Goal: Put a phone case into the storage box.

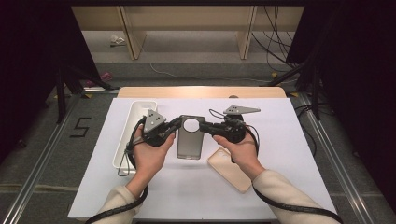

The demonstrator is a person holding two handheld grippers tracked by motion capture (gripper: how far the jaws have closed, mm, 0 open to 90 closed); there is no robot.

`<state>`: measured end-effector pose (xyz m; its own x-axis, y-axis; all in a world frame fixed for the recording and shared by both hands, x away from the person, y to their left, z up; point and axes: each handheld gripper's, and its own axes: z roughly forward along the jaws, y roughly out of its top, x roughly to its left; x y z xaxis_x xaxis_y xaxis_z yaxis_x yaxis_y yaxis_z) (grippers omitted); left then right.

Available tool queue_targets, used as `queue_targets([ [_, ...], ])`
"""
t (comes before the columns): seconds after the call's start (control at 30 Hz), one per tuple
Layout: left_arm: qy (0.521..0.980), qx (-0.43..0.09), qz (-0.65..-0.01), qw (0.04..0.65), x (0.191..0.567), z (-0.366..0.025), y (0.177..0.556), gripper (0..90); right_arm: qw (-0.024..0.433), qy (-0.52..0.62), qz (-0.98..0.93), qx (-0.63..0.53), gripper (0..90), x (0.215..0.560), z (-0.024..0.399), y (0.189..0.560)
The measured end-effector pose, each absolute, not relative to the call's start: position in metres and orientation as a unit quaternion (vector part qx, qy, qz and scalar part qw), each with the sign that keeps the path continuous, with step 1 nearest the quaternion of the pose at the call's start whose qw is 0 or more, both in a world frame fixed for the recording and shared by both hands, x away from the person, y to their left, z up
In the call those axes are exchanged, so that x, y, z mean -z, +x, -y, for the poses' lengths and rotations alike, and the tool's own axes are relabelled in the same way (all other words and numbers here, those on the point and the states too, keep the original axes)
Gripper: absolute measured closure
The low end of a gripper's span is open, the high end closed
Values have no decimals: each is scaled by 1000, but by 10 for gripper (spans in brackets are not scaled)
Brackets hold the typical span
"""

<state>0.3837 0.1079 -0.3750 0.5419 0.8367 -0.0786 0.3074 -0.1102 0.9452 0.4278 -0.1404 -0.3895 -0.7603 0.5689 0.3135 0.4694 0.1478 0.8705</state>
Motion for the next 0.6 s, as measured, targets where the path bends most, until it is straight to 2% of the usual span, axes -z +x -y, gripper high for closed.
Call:
queue_targets([
  [0.37, 703, -257, -402, 528, 372, -107, 384, 854, 73, 336, -763, -548, 678, 388, 139, 427],
  [0.5, 703, -261, -402, 525, 373, -108, 385, 854, 78, 336, -764, -545, 572, 388, 139, 427],
  [0.6, 703, -266, -402, 523, 372, -109, 385, 854, 85, 337, -764, -544, 457, 387, 139, 427],
])
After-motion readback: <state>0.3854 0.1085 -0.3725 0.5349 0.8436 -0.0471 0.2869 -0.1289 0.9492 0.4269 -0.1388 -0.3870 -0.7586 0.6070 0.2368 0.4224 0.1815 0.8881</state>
